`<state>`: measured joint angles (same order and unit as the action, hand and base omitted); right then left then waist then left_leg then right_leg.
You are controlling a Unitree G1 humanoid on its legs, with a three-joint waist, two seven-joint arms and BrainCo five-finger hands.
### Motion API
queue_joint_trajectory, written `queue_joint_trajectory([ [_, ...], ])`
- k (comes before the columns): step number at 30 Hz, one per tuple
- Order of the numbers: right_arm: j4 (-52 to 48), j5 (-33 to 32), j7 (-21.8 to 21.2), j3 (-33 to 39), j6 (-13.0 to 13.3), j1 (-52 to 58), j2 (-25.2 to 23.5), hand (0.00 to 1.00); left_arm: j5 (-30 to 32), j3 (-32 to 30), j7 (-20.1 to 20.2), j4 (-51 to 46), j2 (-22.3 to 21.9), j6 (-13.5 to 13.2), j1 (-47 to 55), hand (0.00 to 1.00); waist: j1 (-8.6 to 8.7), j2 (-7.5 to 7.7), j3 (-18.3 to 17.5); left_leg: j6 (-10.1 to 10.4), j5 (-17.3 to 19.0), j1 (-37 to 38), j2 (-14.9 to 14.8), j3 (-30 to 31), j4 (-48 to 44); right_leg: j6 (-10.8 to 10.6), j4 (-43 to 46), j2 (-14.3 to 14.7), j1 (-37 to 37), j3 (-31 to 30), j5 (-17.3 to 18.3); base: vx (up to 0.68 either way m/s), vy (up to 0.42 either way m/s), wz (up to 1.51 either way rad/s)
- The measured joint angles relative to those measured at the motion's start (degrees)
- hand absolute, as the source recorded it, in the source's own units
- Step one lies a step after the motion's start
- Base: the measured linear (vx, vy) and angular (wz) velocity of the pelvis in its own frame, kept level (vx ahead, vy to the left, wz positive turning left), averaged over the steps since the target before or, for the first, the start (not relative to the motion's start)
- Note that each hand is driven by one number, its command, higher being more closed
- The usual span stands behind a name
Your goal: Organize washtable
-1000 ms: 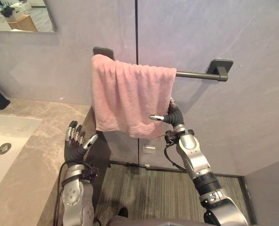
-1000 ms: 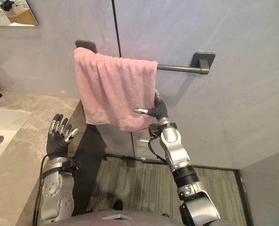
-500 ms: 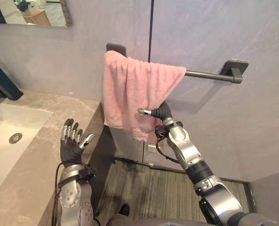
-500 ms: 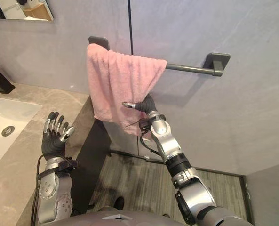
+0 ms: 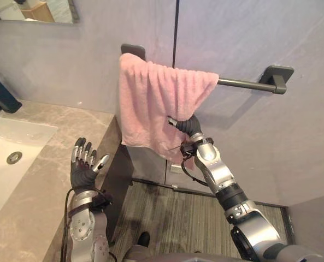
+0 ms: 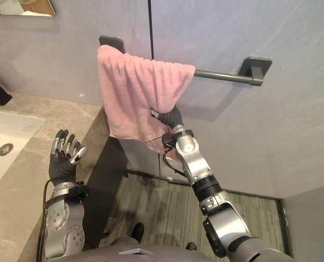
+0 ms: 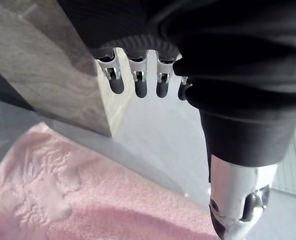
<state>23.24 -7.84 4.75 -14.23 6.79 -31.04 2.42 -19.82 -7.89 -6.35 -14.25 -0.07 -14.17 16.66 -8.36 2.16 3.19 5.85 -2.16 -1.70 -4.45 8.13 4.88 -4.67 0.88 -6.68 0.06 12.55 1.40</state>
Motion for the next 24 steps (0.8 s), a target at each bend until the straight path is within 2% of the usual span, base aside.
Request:
queue_joint_trajectory([
  [9, -0.62, 0.08, 0.31, 5.18, -0.01, 1.14, 1.24, 1.00, 0.19, 1.11, 0.02, 0.01, 1.07, 0.07, -1.32, 0.00, 0.36, 0.09, 0.10, -0.18, 0.16, 0.43, 0.02, -1.46, -0.03, -0.13, -0.01, -0.14, -0.24, -1.11, -0.38, 0.01, 0.004, -0.07],
  [12, -0.80, 0.12, 0.38, 5.83, -0.01, 1.54, 1.24, 1.00, 0.38, 1.15, 0.01, 0.02, 1.28, 0.11, -2.06, 0.00, 1.48, 0.07, 0.11, -0.33, 0.27, 0.46, 0.08, -2.29, -0.05, -0.24, 0.00, -0.21, -0.69, -2.08, -0.61, -0.02, 0.021, -0.14],
  [16, -3.54, 0.14, 0.40, 7.41, -0.01, 4.04, 1.25, 1.00, 0.70, 2.17, -0.28, 0.11, 1.89, 0.28, -5.40, 0.00, 1.74, -0.17, 0.27, -0.45, 0.36, 0.53, 0.08, -3.58, -0.06, -0.34, -0.01, -0.21, -1.38, -3.47, -1.06, -0.03, 0.020, -0.18],
  [19, -4.64, 0.08, 0.45, 8.12, -0.07, 4.97, 1.73, 1.00, 1.12, 3.61, -0.60, 1.23, 4.34, 0.32, -7.57, 0.00, 2.00, -0.23, 0.29, -0.44, 0.35, 0.32, 0.04, -4.58, -0.65, -0.37, -0.40, -0.11, -1.86, -4.84, -1.55, -0.02, 0.009, -0.21],
  [22, -5.93, 0.05, 0.87, 8.41, -0.08, 6.36, 2.34, 1.00, 1.14, 3.95, -1.13, 3.49, 5.12, 0.43, -9.70, 0.00, 3.19, -0.32, 0.33, -0.42, 0.37, 0.38, 0.00, -5.26, -0.90, -0.32, -0.59, 0.00, -1.98, -5.65, -1.83, -0.02, 0.004, -0.14],
  [24, -7.91, 0.05, 0.91, 9.05, -0.54, 7.36, 2.75, 1.00, 1.30, 4.65, -1.61, 5.29, 5.39, 0.55, -11.52, 0.00, 3.20, -0.32, 0.33, -0.38, 0.41, 0.38, -0.23, -6.25, -0.95, -0.20, -0.75, 0.23, -2.48, -6.64, -2.24, -0.02, 0.001, -0.22],
])
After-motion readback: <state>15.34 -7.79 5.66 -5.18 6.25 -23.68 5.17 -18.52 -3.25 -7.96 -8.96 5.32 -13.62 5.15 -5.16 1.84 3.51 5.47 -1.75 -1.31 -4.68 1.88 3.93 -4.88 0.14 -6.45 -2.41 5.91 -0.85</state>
